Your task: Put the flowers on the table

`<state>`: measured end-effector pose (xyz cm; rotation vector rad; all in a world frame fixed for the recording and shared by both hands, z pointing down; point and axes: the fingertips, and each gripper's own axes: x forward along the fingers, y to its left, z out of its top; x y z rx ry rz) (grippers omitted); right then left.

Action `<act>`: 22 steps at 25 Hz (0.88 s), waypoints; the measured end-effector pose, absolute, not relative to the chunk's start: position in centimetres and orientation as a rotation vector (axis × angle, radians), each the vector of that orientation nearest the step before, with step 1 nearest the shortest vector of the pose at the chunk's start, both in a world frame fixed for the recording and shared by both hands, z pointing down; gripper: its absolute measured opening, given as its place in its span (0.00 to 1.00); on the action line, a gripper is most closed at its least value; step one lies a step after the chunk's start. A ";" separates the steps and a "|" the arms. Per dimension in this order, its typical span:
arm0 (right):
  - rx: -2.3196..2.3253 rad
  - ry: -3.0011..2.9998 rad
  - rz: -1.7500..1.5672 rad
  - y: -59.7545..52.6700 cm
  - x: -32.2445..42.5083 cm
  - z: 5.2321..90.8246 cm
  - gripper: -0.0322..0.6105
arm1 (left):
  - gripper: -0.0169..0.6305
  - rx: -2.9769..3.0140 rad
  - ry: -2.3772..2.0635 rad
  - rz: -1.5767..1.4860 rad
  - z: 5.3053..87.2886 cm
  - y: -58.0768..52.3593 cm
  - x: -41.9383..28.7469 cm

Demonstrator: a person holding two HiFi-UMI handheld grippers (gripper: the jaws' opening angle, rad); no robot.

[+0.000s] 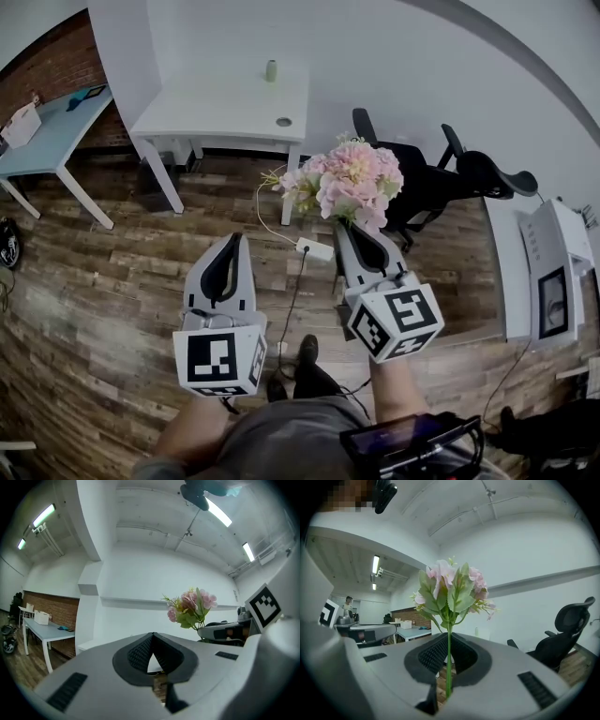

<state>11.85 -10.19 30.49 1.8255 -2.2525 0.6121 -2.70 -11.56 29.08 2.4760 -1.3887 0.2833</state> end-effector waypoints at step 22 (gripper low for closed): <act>1.815 -2.314 0.516 -11.7 12.4 29.4 0.08 | 0.04 2.559 -1.401 0.229 27.1 -12.1 -1.3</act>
